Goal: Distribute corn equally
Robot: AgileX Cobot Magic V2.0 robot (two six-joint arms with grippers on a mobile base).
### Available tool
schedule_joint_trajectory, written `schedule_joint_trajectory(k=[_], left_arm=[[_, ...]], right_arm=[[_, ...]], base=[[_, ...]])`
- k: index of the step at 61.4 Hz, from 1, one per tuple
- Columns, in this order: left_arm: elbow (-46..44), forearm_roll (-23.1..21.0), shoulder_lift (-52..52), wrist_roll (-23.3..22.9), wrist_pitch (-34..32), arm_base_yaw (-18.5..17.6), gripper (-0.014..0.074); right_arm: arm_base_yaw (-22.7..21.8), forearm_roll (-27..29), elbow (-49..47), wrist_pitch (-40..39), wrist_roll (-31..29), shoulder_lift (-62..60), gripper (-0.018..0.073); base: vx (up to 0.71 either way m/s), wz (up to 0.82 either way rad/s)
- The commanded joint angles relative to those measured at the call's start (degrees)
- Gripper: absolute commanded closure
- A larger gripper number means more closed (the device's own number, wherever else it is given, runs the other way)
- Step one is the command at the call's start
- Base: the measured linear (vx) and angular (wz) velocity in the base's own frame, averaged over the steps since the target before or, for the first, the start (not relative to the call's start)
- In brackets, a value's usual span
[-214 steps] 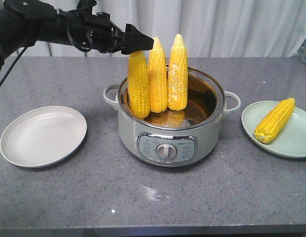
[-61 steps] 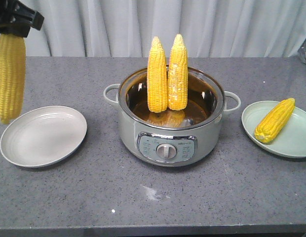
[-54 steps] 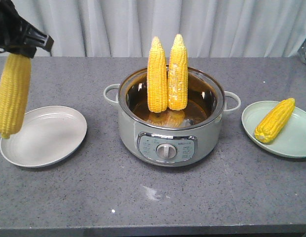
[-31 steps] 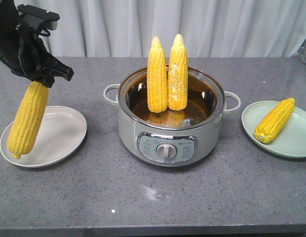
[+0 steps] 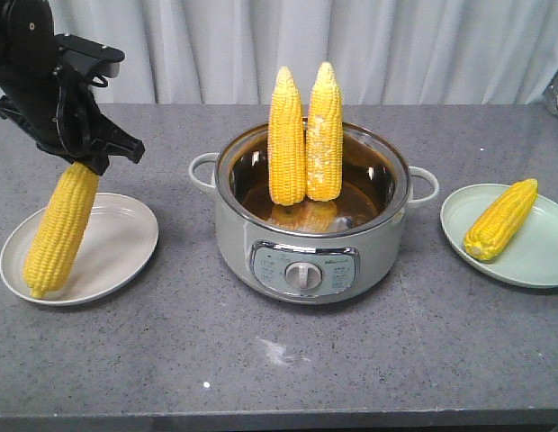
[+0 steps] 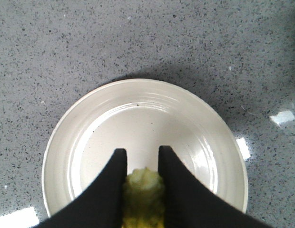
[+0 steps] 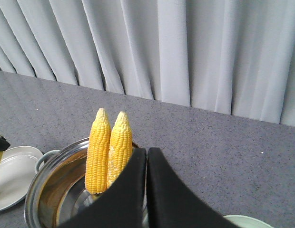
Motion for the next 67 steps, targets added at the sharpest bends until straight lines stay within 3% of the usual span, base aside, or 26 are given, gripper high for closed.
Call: schedule_joint_trajectory(k=[1, 16, 40, 67], left_arm=[[-1.4, 0.5, -2.9, -0.3, -0.5, 0.0, 0.0592], [-1.4, 0.6, -2.9, -0.4, -0.5, 0.0, 0.0524], [-1.4, 0.4, -2.9, -0.9, -0.5, 0.0, 0.0227], [-1.4, 0.3, -3.0, -2.5, -0.5, 0.0, 0.0198]], right_arm=[[-0.4, 2.7, -1.1, 1.3, -0.2, -1.4, 0.0568], [-0.4, 2.7, -1.1, 1.3, -0.2, -1.4, 0.0568], [-0.4, 2.8, -1.1, 1.3, -0.2, -1.4, 0.0567], [-0.4, 2.8, -1.1, 1.2, -0.2, -1.4, 0.0568]], base=[[0.0, 0.0], [0.0, 0.0], [0.0, 0.0], [0.0, 0.0]])
